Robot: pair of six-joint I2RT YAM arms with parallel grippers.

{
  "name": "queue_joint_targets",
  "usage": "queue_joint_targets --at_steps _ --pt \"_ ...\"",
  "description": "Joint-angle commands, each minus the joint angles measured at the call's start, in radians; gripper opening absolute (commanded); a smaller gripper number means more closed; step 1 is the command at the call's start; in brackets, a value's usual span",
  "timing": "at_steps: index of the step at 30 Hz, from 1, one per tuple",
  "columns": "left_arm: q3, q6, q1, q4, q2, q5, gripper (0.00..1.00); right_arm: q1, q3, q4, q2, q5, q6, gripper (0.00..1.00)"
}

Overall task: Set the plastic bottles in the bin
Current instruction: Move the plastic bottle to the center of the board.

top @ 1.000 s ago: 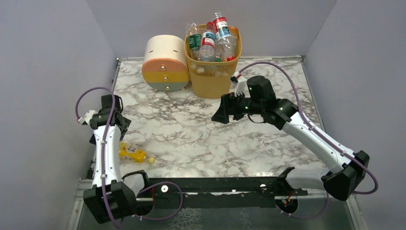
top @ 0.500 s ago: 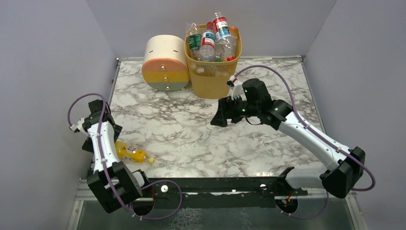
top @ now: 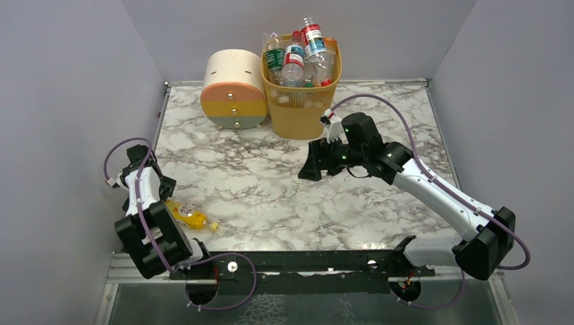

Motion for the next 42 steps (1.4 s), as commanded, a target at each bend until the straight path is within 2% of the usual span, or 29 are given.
queue_joint_targets --at_steps 1,5,15,22,26,32,42 --pt "-0.023 0.002 0.008 0.078 0.031 0.044 0.97 0.006 -0.004 0.019 0.014 -0.001 -0.005 0.88" --pt "-0.031 0.001 0.008 0.101 0.038 0.067 0.95 0.006 -0.013 0.041 0.032 -0.008 0.007 0.88" --pt "-0.070 -0.004 -0.019 0.154 0.002 0.185 0.76 0.006 -0.015 0.070 0.067 -0.013 0.036 0.87" --pt "-0.113 -0.019 -0.095 0.181 -0.061 0.255 0.68 0.006 -0.020 0.070 0.071 -0.006 0.052 0.87" --pt "-0.102 -0.060 -0.206 0.180 -0.083 0.250 0.67 0.007 -0.019 0.051 0.063 0.013 0.052 0.86" --pt "-0.086 -0.186 -0.459 0.182 -0.081 0.203 0.66 0.008 -0.021 0.030 0.044 0.046 0.056 0.86" --pt "-0.006 -0.323 -0.743 0.185 -0.028 0.136 0.66 0.008 -0.032 0.017 0.034 0.070 0.074 0.86"
